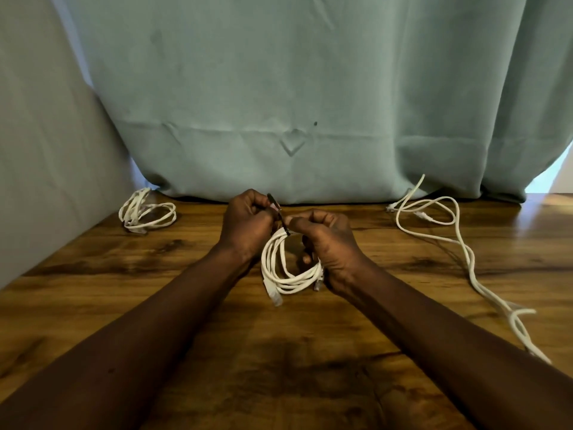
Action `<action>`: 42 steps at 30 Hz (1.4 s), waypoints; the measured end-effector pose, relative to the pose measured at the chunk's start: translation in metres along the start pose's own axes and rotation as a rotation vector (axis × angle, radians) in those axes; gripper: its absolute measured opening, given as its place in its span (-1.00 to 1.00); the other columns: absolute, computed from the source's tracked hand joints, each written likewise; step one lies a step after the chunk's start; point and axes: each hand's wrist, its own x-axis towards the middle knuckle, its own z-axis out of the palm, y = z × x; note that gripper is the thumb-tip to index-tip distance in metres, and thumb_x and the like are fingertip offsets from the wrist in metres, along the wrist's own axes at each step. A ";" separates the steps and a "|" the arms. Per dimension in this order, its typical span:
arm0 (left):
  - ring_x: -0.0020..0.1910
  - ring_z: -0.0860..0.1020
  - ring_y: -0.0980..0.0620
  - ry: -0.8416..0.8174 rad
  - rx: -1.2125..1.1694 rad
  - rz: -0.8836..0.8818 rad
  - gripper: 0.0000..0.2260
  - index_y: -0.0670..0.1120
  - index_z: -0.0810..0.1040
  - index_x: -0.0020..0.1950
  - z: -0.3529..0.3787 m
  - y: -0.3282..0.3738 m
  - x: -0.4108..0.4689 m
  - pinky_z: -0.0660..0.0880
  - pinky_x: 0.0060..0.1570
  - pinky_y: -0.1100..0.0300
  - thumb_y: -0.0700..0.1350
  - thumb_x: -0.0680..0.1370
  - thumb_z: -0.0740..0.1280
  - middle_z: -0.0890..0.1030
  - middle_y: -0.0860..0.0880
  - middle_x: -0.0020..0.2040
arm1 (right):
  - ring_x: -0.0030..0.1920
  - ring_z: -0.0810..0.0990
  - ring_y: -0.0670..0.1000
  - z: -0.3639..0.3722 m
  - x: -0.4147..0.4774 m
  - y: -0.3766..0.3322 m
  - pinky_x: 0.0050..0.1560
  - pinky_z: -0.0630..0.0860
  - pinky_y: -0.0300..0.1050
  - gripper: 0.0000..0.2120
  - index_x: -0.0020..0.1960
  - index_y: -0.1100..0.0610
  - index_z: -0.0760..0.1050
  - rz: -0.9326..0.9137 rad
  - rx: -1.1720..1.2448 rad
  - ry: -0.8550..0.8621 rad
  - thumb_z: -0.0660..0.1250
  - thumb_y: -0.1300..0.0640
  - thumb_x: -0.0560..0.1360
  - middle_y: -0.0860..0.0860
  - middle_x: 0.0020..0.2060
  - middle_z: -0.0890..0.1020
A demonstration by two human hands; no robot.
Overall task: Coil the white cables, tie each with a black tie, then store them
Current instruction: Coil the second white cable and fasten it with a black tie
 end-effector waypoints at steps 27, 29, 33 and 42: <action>-0.27 0.62 0.03 -0.032 0.002 0.269 -0.90 -0.14 0.61 -0.01 -0.007 0.013 -0.009 0.55 -0.24 0.17 -0.32 0.57 0.42 0.68 -0.17 -0.16 | -0.47 0.44 0.03 -0.016 0.004 -0.001 -0.35 0.55 -0.08 -0.91 -0.05 0.28 0.63 -0.014 -0.024 -0.093 0.48 0.25 0.52 0.05 -0.31 0.67; -0.31 0.59 0.02 -0.043 -0.042 0.256 -0.90 -0.14 0.59 0.00 -0.006 0.013 -0.012 0.56 -0.26 0.18 -0.33 0.59 0.39 0.66 -0.14 -0.18 | -0.46 0.46 0.03 -0.014 0.003 0.000 -0.37 0.55 -0.10 -0.91 -0.02 0.29 0.62 0.002 -0.026 -0.107 0.45 0.25 0.55 0.07 -0.28 0.68; -0.27 0.60 -0.01 0.007 -0.040 0.294 -0.89 -0.10 0.59 -0.01 -0.005 0.013 -0.011 0.57 -0.24 0.12 -0.31 0.59 0.40 0.66 -0.14 -0.15 | -0.48 0.55 -0.05 -0.013 0.003 0.002 -0.41 0.51 -0.17 -0.94 -0.02 0.25 0.62 -0.084 -0.075 -0.119 0.40 0.25 0.58 0.15 -0.18 0.70; -0.02 0.66 0.04 -0.247 0.527 0.847 -0.87 -0.10 0.63 0.03 -0.022 0.027 -0.012 0.61 -0.04 0.01 -0.28 0.52 0.40 0.68 0.02 -0.03 | -0.48 0.59 -0.11 -0.020 0.011 0.008 -0.41 0.47 -0.21 -0.84 0.08 0.28 0.59 -0.076 -0.135 -0.004 0.35 0.18 0.64 0.26 -0.13 0.73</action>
